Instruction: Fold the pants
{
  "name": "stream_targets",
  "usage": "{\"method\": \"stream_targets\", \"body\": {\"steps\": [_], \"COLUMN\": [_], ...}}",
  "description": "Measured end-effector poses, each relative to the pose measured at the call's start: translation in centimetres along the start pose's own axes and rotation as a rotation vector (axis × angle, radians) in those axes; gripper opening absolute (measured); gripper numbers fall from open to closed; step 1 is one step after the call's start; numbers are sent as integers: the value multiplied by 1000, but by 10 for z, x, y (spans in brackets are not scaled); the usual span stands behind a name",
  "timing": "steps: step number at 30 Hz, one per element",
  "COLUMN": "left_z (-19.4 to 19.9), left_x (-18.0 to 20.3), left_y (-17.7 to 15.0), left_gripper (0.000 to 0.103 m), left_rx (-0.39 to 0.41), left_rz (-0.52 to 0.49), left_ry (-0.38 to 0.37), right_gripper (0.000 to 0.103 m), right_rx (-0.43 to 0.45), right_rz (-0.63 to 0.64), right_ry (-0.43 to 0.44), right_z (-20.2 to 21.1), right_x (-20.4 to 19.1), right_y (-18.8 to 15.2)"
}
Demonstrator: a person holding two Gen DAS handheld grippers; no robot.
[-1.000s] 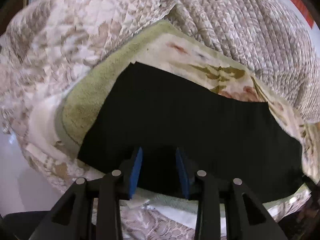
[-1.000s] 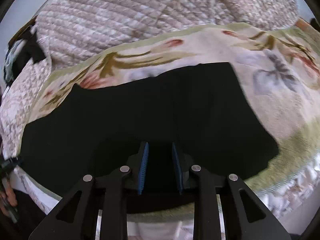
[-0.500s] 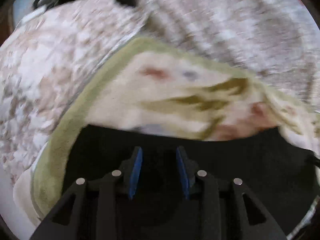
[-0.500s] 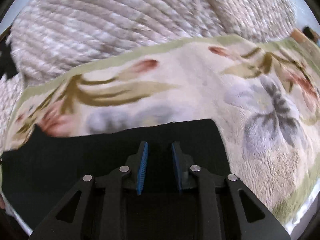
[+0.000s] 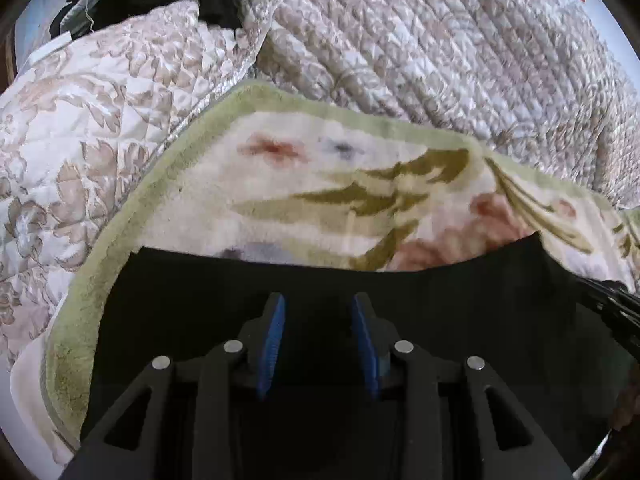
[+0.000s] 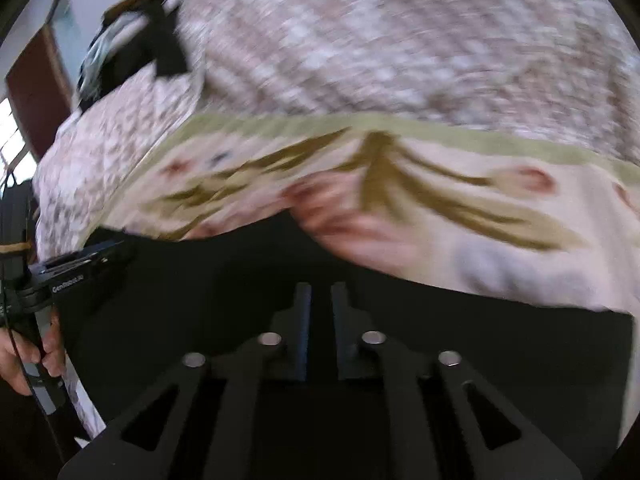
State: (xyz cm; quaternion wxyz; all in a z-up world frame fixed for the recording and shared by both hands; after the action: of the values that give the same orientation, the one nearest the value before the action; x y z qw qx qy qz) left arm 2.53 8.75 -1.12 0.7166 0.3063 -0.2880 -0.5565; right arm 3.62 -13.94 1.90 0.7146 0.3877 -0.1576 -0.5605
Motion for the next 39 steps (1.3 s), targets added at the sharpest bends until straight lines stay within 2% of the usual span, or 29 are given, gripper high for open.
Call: {"method": "stream_targets", "body": {"steps": [2,5,7,10,14,16,20,25,27,29,32,36,39], "left_z": [-2,-1,1,8,21,28,47,73,72,72,81,92,94], "left_x": [0,4,8,11,14,16,22,26,26,24,22,16,16], "left_y": [-2,-4,-4,-4,-9,-15,-29,-51,-61,-62,-58,-70,-80], "left_gripper": [38,44,44,44,44,44,44,45,45,45,45,45,45], "left_rx": [5,11,16,16,29,26,28,61,36,40,48,41,43], "left_rz": [-3,-24,-38,-17,-27,-32,-38,-26,-25,-27,-5,25,-2], "left_ry": [-2,-10,-2,-28,-27,-30,-43,-53,-65,-65,-58,-56,-53], "right_gripper": [8,8,8,8,8,8,27,27,28,34,34,34,34], "right_rx": [-38,-63,-42,-6,-5,-1,9,33,5,24,16,57,41], "right_rz": [-8,-56,-60,-40,-43,-45,-45,-8,28,40,55,35,49], "right_ry": [0,-3,-13,-18,-42,-56,-89,-126,-149,-135,-148,-101,-94], "right_z": [-25,-39,-31,-14,13,26,50,73,69,69,70,88,89], "right_x": [-3,5,6,2,4,4,3,-5,-6,-7,-9,-21,-27], "right_y": [-1,-2,5,8,0,-9,-33,-66,-77,-79,-77,-79,-90]}}
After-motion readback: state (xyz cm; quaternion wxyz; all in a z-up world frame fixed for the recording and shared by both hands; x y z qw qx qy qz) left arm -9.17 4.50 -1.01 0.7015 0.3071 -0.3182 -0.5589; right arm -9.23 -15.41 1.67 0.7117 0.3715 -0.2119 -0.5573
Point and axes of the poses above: each gripper's, at about its wrist camera, not at the fingertips, and z roughly against the way its jaws point, x to its right, y to its top, the point moved 5 cm from there along -z, roughly the way its jaws point, and after that the axes turned 11 degrees about x, right-handed, at the moved point
